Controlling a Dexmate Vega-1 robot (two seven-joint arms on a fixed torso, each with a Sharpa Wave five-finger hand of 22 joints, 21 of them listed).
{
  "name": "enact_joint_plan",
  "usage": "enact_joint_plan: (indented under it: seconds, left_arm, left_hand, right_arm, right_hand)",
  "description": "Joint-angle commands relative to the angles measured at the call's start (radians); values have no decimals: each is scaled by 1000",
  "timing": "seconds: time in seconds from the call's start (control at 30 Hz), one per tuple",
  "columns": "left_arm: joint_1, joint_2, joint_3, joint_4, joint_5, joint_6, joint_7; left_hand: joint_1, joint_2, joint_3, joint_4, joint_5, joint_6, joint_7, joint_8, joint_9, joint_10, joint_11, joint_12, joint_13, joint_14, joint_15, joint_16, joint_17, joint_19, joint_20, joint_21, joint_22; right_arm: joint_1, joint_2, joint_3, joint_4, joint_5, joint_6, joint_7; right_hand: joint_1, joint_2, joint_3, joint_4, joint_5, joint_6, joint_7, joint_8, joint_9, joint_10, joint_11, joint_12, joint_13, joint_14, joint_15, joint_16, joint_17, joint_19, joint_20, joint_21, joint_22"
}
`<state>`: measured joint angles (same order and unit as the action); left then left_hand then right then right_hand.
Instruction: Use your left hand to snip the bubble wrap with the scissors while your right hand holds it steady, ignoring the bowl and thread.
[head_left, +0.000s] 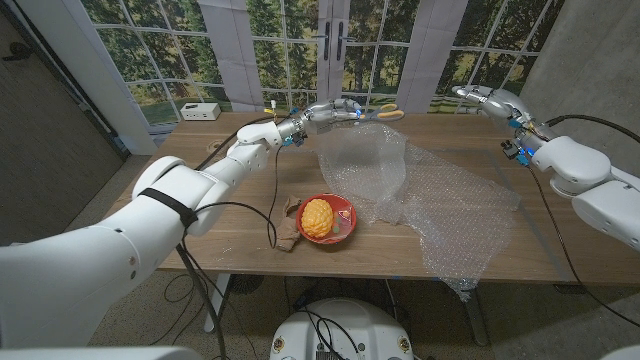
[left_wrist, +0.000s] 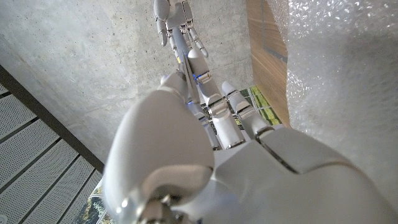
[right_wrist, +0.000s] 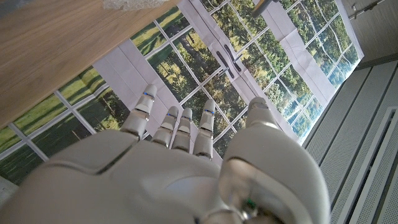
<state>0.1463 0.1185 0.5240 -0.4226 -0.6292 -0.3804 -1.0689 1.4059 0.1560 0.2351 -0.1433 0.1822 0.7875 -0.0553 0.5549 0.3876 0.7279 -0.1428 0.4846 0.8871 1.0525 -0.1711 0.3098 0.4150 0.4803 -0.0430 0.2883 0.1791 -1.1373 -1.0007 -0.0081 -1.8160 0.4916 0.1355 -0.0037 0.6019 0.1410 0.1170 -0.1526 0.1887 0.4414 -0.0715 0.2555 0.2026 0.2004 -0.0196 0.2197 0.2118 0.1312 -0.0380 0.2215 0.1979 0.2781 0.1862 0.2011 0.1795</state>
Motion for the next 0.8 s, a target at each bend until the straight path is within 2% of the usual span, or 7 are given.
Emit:
enact_joint_plan:
  seconds: [0.03,0.13,0.17,0.33,0.43,0.63,0.8]
  left_arm:
    - [-20,-12,10,21,28,-5,-4]
    - [-24,-13,11,24,32,-4,-2]
    - [-25,-15,10,26,32,-2,0]
    - [-30,-22,11,35,38,-3,8]
    - [-25,-24,12,32,42,-11,15]
    - [-34,-27,27,46,68,-2,62]
    - [-37,-27,45,42,95,-30,86]
  left_hand:
    - [14,1,-3,1,9,4,8,1,5,0,-4,-1,6,2,-72,-2,3,6,-64,-2,3]
    - [15,1,-3,1,9,4,10,1,5,-2,-4,-2,9,1,-72,-4,3,7,-63,-3,3]
    - [15,1,-4,1,9,5,9,1,4,1,-5,-3,8,2,-72,-4,4,6,-63,-3,3]
    - [15,1,-4,1,8,4,8,1,5,3,-3,-4,9,2,-72,-6,5,8,-63,-4,3]
    - [16,2,-5,1,8,5,9,1,4,1,-1,-5,10,3,-72,-7,5,8,-63,-5,3]
    - [16,3,-5,1,8,4,9,1,5,1,-4,-5,14,6,-72,-8,8,7,-63,-6,3]
    - [17,2,-5,1,8,3,9,1,5,0,-4,-7,14,6,-72,-9,10,7,-64,-8,3]
  right_arm:
    - [-3,-31,3,-25,-62,-15,4]
    - [4,-32,-5,-24,-67,-5,20]
    - [5,-34,-6,-26,-71,-8,21]
    - [7,-47,-11,-50,-114,-25,3]
    - [6,-54,-10,-59,-139,-26,-3]
    - [11,-64,-9,-64,-163,-25,6]
    - [28,-64,-21,-61,-178,-24,14]
  right_hand:
    - [15,0,9,-3,3,14,-1,4,4,-4,-4,-1,1,-11,-8,-6,2,-15,3,-4,1]
    - [23,-1,14,-5,3,16,-1,2,5,-9,8,-3,1,-21,-19,-10,1,-20,-5,-6,1]
    - [28,-1,16,-7,3,12,7,-1,5,-13,10,-5,1,-29,-20,-14,1,-25,-7,-7,0]
    - [43,-3,24,-9,3,19,17,-3,7,-23,20,-9,2,-54,-14,-23,-1,-46,-1,-14,-1]
    - [57,-8,30,-12,3,38,45,1,9,-20,42,-8,1,-58,-13,-23,-3,-54,-9,-14,-2]
    - [69,-12,35,-15,4,53,45,6,12,-18,42,-7,0,-59,-9,-23,-4,-59,-18,-14,-3]
    - [82,-17,39,-16,3,58,48,6,16,-18,46,-8,0,-76,-12,-29,-6,-56,-43,-11,-5]
